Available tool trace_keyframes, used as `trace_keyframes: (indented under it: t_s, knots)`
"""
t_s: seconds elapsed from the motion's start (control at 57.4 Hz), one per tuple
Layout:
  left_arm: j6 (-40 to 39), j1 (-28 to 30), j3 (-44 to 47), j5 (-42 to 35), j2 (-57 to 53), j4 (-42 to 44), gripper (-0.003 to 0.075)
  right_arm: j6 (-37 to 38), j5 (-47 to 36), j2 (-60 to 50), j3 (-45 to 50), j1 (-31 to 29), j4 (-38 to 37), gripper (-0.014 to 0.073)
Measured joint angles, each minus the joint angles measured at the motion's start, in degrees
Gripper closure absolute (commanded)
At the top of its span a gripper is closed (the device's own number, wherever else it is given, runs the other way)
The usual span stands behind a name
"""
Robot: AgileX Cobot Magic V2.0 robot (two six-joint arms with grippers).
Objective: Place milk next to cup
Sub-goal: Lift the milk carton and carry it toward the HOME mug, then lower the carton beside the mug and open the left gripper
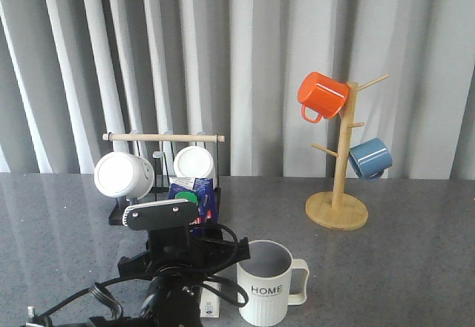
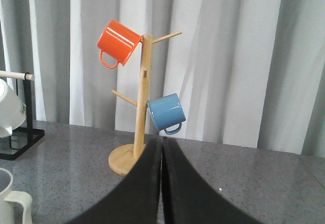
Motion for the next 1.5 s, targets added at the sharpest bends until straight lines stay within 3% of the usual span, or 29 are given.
trace_keyframes:
  t_s: [0.924, 1.063, 1.22, 1.429, 1.499]
  knots:
    - [-0.9, -0.7, -0.6, -3.3, 2.3, 1.5, 0.0616, -0.1, 0.0, 0.0, 0.0, 0.0, 0.0, 0.0603]
    - [-0.8, -0.7, -0.6, -3.3, 2.4, 1.5, 0.0587, -0.1, 0.0, 0.0, 0.0, 0.0, 0.0, 0.0603]
    - [2.1, -0.7, -0.6, -2.1, 2.3, 1.9, 0.0446, -0.1, 0.0, 0.0, 0.0, 0.0, 0.0, 0.0603]
    - [3.1, -0.7, -0.7, -1.3, 2.2, 1.9, 0.0072, -0.1, 0.0, 0.0, 0.0, 0.0, 0.0, 0.0603]
    - [3.3, -0.7, -0.7, 0.2, 2.4, 0.5, -0.0016, -0.1, 0.0, 0.0, 0.0, 0.0, 0.0, 0.0603]
